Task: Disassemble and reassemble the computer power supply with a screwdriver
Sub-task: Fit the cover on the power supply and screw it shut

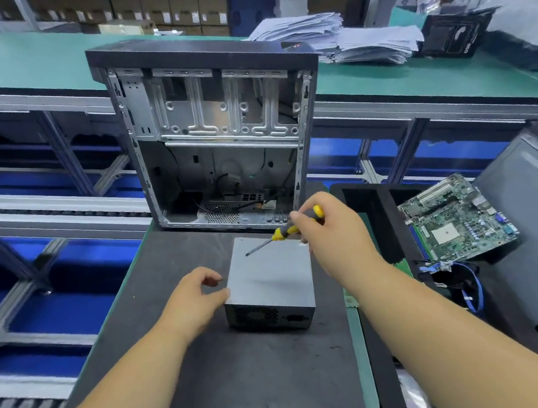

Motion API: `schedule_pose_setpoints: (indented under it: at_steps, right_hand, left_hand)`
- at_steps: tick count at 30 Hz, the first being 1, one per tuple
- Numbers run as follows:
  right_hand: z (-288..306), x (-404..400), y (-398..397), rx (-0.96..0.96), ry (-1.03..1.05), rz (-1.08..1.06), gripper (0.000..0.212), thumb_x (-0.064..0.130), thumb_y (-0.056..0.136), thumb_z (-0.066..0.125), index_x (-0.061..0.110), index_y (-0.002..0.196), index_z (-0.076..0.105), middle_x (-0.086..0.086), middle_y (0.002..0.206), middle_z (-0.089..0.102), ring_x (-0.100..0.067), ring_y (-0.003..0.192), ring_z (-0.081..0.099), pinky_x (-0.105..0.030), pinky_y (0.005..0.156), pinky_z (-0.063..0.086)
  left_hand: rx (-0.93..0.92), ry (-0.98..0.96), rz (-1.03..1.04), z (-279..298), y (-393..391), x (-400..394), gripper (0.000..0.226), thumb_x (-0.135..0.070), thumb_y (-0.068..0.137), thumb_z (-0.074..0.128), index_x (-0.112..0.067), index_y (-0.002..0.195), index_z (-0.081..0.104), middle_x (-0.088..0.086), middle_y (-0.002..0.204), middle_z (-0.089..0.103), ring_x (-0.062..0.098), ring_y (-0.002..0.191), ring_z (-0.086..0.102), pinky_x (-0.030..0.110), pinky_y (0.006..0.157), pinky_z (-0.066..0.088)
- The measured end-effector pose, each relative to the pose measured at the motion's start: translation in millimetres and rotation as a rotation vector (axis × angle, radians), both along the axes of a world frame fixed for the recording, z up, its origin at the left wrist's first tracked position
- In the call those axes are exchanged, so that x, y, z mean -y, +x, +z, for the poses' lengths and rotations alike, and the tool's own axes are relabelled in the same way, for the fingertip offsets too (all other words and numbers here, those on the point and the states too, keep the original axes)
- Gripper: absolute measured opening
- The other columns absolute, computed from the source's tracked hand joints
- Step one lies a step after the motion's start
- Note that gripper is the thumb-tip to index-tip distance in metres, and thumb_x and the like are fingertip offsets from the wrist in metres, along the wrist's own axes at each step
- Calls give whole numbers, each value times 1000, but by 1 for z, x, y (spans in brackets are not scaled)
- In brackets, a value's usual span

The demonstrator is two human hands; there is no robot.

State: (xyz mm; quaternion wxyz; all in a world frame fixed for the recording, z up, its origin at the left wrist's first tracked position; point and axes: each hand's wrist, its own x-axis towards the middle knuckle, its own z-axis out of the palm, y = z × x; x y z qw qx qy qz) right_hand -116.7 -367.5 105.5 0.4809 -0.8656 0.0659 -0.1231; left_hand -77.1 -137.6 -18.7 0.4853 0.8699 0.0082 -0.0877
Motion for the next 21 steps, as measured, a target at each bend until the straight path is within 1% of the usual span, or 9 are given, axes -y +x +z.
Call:
schedule_pose_setpoints:
  at_steps: [2,5,6,8,10,12,16,18,21]
  right_hand:
    - [-4,0,7,-21,96,-12,16,34,95,59,24,83,57,-6,74,60,-14,62,53,-31,59,46]
    - [-10,-4,22,-77,185,-9,12,32,96,59,25,86,58,7,64,60,-8,57,53,-26,57,47]
    - [-12,-7,27,-89,192,-6,12,31,96,59,25,86,58,9,64,61,-8,57,54,-28,58,48]
    - [-15,-13,37,-92,199,-8,11,30,95,58,25,85,59,4,69,63,-10,58,55,-35,64,51]
    - [-15,-19,48,-90,197,-2,10,30,95,58,26,86,59,4,71,63,-10,59,55,-34,64,52]
    - [-16,-24,58,-93,187,9,9,31,95,58,27,86,60,6,69,62,-4,54,53,-29,59,49]
    - [-19,-27,78,-96,170,3,9,30,94,58,30,84,59,-2,69,60,-1,50,50,-22,52,46]
    - [-22,-27,85,-98,174,-10,10,29,94,58,30,85,59,3,67,60,0,49,51,-16,46,43]
    - [-26,-27,92,-122,191,-36,9,28,95,58,30,86,60,13,63,62,0,49,51,-12,44,43]
  left_hand:
    - [15,23,106,-1,4,-5,5,-20,92,63,-20,97,64,-2,98,62,12,81,56,26,67,41]
    - [19,45,241,-7,17,-22,4,-21,92,61,-22,91,64,-3,92,64,8,77,57,23,62,41]
    - [16,66,256,-11,22,-27,3,-20,91,62,-23,90,64,-2,91,65,9,77,58,24,62,42]
    - [-5,133,250,-19,35,-38,6,-18,89,65,-24,91,63,-4,90,64,14,80,60,28,67,46]
    - [-21,206,230,-26,47,-45,11,-19,87,68,-27,92,61,-7,90,63,15,82,60,30,71,46]
    - [-23,262,208,-31,60,-48,15,-20,85,70,-30,91,59,-9,90,63,14,83,61,29,73,46]
    - [-7,353,86,-39,87,-45,20,-20,85,70,-35,92,60,-11,96,63,14,88,62,29,81,49]
    - [40,404,-9,-44,99,-43,22,-18,86,69,-34,101,66,-9,102,62,16,94,62,30,86,50]
    - [157,509,-144,-49,113,-43,23,-22,90,66,-31,110,71,-9,109,63,16,103,61,30,90,49]
